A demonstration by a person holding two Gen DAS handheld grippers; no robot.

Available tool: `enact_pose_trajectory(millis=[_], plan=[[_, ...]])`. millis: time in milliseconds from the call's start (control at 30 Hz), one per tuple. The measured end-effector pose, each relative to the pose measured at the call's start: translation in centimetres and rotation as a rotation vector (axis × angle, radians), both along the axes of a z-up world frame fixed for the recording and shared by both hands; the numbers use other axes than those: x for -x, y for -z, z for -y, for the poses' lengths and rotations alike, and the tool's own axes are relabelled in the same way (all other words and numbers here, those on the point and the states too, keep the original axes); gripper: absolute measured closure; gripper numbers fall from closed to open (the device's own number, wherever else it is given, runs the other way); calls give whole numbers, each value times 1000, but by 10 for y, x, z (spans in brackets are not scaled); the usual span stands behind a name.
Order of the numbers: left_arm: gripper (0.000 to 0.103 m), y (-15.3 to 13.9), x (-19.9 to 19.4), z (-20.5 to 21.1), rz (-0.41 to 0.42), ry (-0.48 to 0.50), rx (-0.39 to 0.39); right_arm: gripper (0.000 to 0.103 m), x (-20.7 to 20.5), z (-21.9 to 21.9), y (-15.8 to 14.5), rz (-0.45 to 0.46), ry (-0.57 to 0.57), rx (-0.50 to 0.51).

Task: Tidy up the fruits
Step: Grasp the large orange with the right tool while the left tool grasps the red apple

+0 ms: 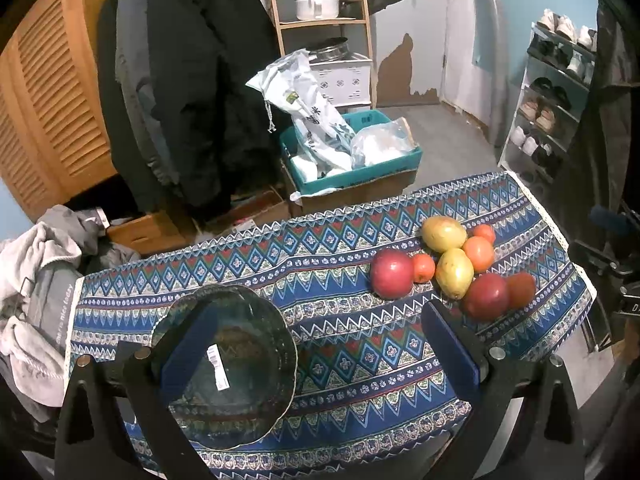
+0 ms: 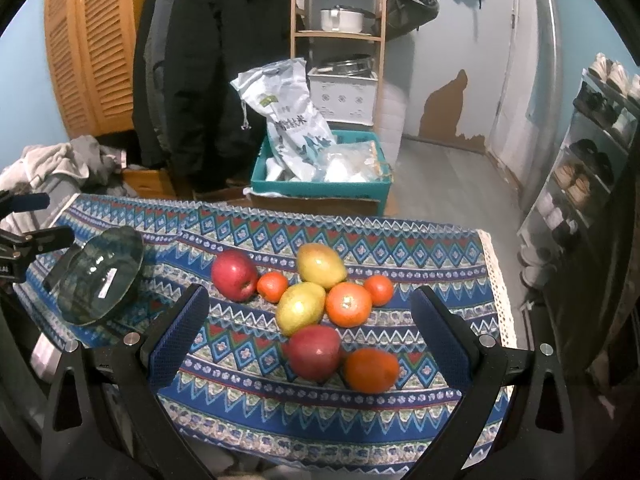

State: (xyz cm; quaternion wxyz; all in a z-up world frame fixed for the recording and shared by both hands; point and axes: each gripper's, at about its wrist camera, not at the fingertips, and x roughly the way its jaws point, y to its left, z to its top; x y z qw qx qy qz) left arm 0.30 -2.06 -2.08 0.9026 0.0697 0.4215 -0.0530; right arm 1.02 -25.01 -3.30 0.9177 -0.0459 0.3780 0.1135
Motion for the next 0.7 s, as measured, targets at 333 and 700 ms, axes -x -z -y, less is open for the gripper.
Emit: enact_pose_trajectory(millis=[333, 700], plan=[[1, 17, -13, 8, -42, 12, -28, 3, -8, 19, 10, -35, 38, 65], [1, 55, -34, 27, -125, 48, -47, 3, -34, 59, 66, -239, 125, 83]])
